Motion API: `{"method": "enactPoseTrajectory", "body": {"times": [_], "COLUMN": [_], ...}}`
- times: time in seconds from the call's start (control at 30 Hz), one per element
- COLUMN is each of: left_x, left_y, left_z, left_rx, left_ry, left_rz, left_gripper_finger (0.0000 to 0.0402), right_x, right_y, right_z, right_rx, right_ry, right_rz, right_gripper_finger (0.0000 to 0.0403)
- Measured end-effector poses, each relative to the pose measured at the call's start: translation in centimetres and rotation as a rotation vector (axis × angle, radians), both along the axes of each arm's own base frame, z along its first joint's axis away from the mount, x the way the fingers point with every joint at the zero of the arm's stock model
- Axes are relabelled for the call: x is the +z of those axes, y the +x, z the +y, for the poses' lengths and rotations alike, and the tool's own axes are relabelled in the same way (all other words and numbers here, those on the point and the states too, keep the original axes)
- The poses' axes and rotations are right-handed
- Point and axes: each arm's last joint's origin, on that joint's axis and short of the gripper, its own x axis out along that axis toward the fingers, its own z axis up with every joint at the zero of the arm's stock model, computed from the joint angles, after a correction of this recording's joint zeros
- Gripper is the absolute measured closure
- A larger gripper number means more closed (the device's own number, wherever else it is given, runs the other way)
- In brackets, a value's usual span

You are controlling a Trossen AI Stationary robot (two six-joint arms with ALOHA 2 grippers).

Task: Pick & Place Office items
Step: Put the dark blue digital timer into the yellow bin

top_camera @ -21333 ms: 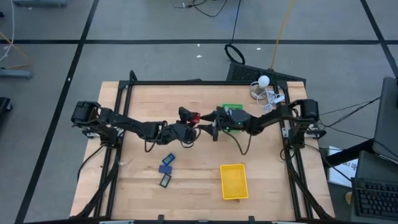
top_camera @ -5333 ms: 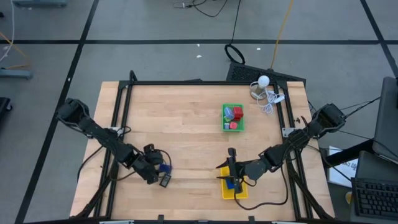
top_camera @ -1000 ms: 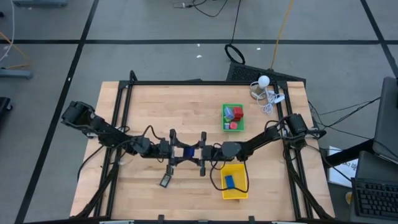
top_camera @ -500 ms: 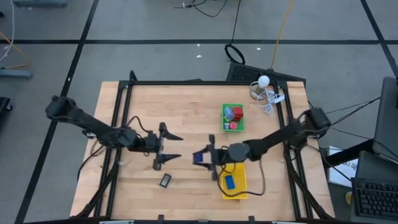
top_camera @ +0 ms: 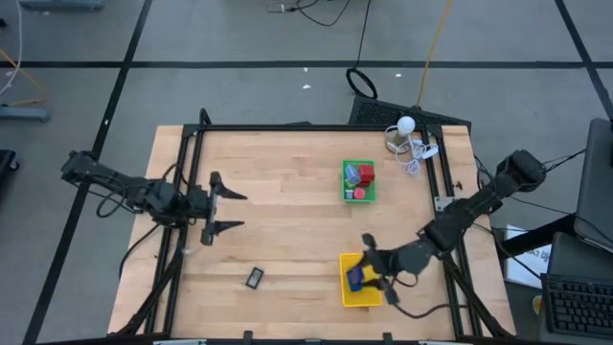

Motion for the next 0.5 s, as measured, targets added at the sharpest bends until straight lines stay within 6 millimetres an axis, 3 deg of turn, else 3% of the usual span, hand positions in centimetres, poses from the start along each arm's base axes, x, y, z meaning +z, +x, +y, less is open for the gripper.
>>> {"method": "enactPoseTrajectory", "body": {"times": [0.17, 0.5], "left_x": [0.1, 0.0], "left_y": [-0.3, -0.7], "left_z": [0.3, 0.5], "left_rx": [0.063, 0.083], "left_ry": [-0.006, -0.028], "left_rz": [-0.006, 0.006], "left_gripper_finger": [0.0094, 0.0092], "right_x": [-1.1, -2.7], "right_y": [-1.8, -2.4], "right_z": [1.1, 0.9], "right_rx": [0.025, -0.007], "right_ry": [0.106, 0.109], "right_rz": [0.084, 0.183], "right_gripper_finger": [0.0255, 0.0255]}}
